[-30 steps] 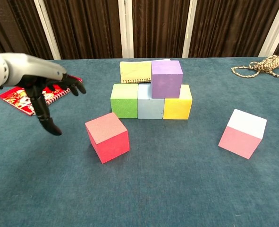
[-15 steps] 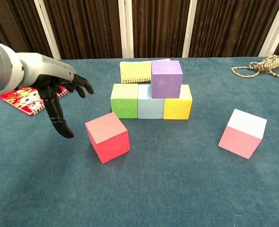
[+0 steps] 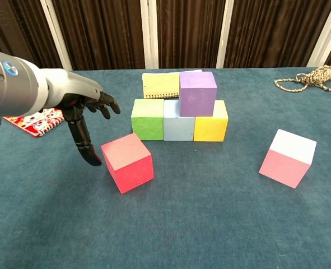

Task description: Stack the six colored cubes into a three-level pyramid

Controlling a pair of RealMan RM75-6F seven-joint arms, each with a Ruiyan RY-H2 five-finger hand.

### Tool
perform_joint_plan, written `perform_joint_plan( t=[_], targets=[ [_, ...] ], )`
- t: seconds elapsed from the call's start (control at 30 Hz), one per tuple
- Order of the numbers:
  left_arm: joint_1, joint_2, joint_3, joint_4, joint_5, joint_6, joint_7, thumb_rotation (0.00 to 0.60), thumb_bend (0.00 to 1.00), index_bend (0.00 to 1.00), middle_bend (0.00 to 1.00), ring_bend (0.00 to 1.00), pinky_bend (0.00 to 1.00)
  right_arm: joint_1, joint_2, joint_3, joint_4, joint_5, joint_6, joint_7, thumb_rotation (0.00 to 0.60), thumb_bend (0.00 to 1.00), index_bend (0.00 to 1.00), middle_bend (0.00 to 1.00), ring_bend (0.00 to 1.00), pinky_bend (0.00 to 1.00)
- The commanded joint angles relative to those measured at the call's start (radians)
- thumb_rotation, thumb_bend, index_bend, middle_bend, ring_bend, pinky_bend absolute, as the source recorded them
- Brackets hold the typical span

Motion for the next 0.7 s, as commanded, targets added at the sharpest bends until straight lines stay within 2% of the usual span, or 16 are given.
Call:
perform_joint_plan(
  t=[0.03, 0.7],
  targets=[
    [-0.014, -0.023, -0.009, 0.012, -0.012, 0.02, -0.001, 0.6, 0.0, 0.09, 0.08, 0.0, 0.03, -0.008, 0.014, -0.007, 0.002, -0.015, -0.001, 0.025, 0.6, 0.34, 0.08, 0.09, 0.0, 0.0],
    [-0.034, -0.151, -0.015, 0.086, -0.002, 0.125, -0.01, 0.6, 0.0, 0.08, 0.11, 0.0, 0.03, -0.008, 0.025, 0.001, 0.024, -0.019, -0.003, 0.065, 0.6, 0.34, 0.08, 0.09, 0.0, 0.0]
  ],
)
